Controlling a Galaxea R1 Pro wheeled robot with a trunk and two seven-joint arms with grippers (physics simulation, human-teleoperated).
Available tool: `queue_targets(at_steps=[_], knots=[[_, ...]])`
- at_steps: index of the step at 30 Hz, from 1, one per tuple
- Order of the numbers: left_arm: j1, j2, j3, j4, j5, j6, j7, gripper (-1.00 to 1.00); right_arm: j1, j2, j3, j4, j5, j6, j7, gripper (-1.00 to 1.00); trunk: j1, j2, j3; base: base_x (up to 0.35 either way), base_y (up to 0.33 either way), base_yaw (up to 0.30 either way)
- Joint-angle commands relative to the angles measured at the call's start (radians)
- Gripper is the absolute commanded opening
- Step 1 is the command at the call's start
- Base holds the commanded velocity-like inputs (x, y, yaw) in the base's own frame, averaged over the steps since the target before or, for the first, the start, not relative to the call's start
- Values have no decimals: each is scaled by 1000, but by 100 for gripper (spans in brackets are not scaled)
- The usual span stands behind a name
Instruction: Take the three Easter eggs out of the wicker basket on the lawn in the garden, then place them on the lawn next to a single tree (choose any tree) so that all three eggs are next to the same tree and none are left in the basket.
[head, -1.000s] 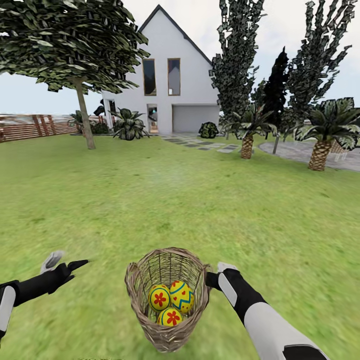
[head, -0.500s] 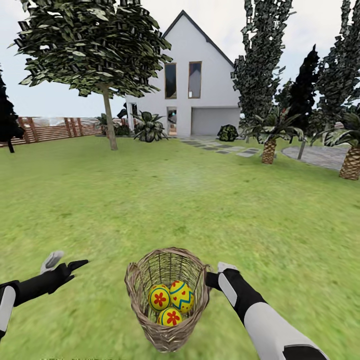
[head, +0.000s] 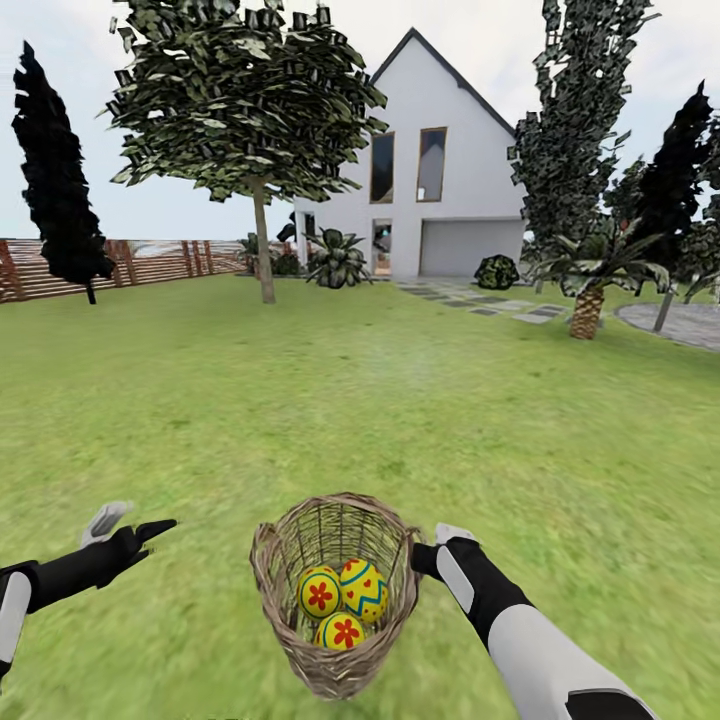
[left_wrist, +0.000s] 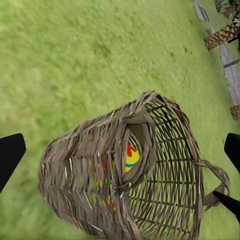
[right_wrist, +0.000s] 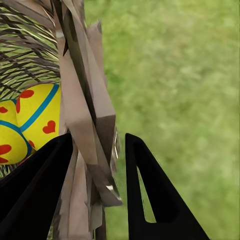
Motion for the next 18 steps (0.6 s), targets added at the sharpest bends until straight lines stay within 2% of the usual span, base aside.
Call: queue_targets(at_steps=[1, 10, 18], knots=[[-1, 0, 2, 0, -2, 4, -4, 100, 0, 0, -2, -3, -16, 1, -7, -100, -4, 7, 3, 0, 0, 254], [-1, 0, 6, 0, 2, -2, -5, 100, 0, 0, -2, -3, -16, 1, -7, -100, -38, 70, 39, 0, 0, 254], [-1, -2, 9, 0, 4, -5, -5, 100, 0, 0, -2, -3, -16, 1, -7, -100, -38, 70, 46, 0, 0, 254]])
